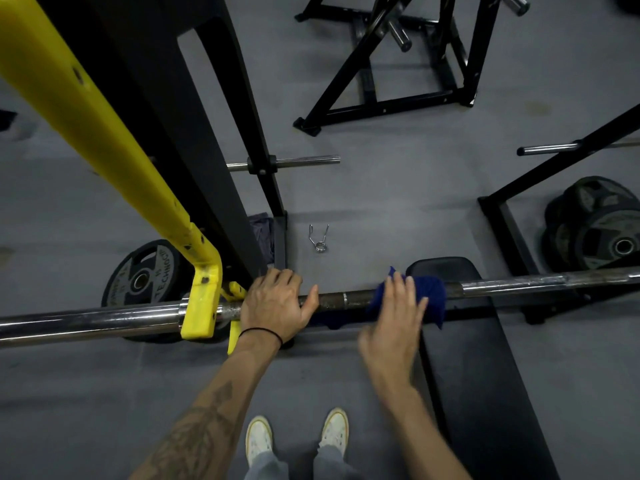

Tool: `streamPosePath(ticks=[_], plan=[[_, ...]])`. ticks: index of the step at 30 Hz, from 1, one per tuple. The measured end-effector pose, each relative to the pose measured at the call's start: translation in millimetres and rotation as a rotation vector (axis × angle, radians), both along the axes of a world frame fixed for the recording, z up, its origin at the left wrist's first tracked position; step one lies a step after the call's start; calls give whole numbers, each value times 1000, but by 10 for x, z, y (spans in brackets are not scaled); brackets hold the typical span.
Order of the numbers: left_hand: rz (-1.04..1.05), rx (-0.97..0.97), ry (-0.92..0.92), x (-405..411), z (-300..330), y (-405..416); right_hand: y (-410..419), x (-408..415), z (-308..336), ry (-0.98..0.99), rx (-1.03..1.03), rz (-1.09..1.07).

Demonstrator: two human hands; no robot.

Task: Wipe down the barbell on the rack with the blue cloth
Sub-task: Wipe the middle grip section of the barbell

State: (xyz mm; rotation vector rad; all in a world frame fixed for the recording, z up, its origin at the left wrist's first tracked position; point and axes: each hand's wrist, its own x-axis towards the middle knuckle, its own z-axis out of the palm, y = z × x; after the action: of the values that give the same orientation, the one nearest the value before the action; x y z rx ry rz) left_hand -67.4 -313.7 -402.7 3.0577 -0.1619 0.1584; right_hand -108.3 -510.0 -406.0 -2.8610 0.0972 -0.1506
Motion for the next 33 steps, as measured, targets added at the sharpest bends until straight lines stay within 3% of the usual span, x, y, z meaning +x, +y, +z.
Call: streamPosePath(ticks=[3, 6, 9, 12, 14, 17, 18, 20, 23, 25, 27, 30, 33], plan=[[-4, 15, -3, -15, -20, 9, 530, -133, 23, 49, 22, 273], [-7, 7, -1, 1, -14, 11, 145, -21, 49, 16, -67, 497], [0, -3, -24, -1, -17, -4, -308, 3, -19, -14, -4, 169], [-4, -5, -39, -8, -31, -5, 196, -54, -51, 14, 76, -49], [-7, -8, -52, -22, -36, 1, 502, -147, -45, 11, 98, 128], [-1, -5, -26, -13, -6, 1, 143, -111, -73, -41, -18, 503], [1, -6, -12, -12, 2, -1, -70, -65, -100, -65, -51, 502], [0, -6, -4, -6, 15, -2, -357, -14, -113, -75, -4, 255], [6, -4, -10, -6, 22, 6, -46, 30, -71, -37, 52, -51], [5, -7, -19, -3, -2, 0, 318, -18, -56, -8, 39, 64], [6, -9, -37, -13, -23, -6, 447, -99, -37, 9, 19, 325], [10, -14, -28, -6, -2, -8, -5, 21, -36, -47, -69, 589], [-3, -19, -24, -14, 19, 1, -524, 119, -70, -134, -16, 296]])
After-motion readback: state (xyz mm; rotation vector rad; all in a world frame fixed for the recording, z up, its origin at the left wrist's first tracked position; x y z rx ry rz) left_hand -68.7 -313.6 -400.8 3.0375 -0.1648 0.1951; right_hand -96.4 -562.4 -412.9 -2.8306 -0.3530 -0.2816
